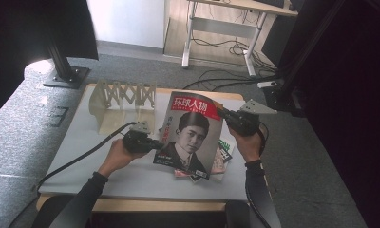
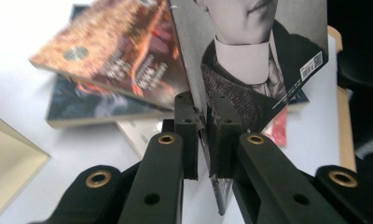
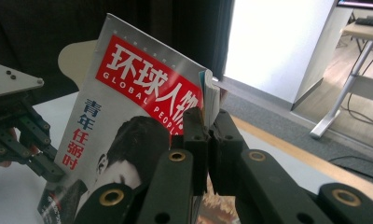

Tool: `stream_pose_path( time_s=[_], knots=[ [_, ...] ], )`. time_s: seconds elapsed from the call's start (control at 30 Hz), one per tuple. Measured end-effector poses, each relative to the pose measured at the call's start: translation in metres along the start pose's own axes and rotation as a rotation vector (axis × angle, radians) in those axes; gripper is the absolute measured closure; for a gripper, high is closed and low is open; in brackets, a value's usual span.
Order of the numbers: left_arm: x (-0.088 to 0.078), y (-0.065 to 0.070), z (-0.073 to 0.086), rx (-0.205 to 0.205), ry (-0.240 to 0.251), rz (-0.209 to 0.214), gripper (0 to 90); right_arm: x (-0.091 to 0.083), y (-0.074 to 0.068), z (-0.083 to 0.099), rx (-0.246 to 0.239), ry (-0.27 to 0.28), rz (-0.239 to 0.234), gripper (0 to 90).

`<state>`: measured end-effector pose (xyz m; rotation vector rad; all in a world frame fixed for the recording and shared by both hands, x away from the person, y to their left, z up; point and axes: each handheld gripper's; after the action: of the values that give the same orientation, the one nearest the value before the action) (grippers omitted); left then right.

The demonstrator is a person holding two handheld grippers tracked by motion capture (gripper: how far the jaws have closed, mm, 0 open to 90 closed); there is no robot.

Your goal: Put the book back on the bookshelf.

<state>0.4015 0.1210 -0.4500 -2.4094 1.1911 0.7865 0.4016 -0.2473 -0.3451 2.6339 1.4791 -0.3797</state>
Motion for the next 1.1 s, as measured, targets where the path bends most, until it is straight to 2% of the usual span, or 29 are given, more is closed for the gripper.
stream_pose_path(
  time_s=[0.2,0.33,0.4,0.47,0.53,0.6,0.77,0.97,1.1],
  knots=[
    [0.003,-0.002,-0.006,-0.017,0.062,-0.062,84.8,0.001,0.003,-0.011,-0.018,0.02,0.015,84.7],
    [0.006,-0.003,-0.012,-0.015,0.102,-0.123,85.4,0.003,0.003,-0.021,-0.047,0.031,0.038,84.7],
    [0.008,-0.001,-0.014,-0.003,0.124,-0.16,85.4,0.004,0.002,-0.026,-0.07,0.046,0.055,84.7],
    [0.012,-0.001,-0.013,-0.004,0.135,-0.17,85.4,0.004,0.001,-0.026,-0.073,0.048,0.052,84.6],
    [0.014,0.001,-0.01,0.015,0.139,-0.195,85.4,0.004,0.001,-0.026,-0.077,0.044,0.051,84.5],
    [0.013,0.001,-0.008,0.014,0.147,-0.188,85.6,0.002,0.0,-0.023,-0.075,0.052,0.042,84.3],
    [0.006,0.006,-0.006,0.045,0.122,-0.156,85.6,-0.007,-0.003,-0.019,-0.07,0.064,0.015,83.5],
    [0.002,0.01,0.001,0.051,0.111,-0.128,86.4,-0.017,-0.005,-0.015,-0.057,0.067,-0.021,78.8],
    [-0.001,0.016,0.003,0.075,0.114,-0.115,85.7,-0.023,-0.006,-0.012,-0.044,0.069,-0.036,75.4]
  ],
)
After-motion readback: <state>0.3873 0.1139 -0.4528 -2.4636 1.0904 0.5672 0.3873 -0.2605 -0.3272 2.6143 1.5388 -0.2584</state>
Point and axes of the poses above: each handheld gripper's, and its own axes: x roughly forward along the jaws, z roughly out of its underside, y roughly to its right, and after that the axes turned 15 degrees about -z, right-handed
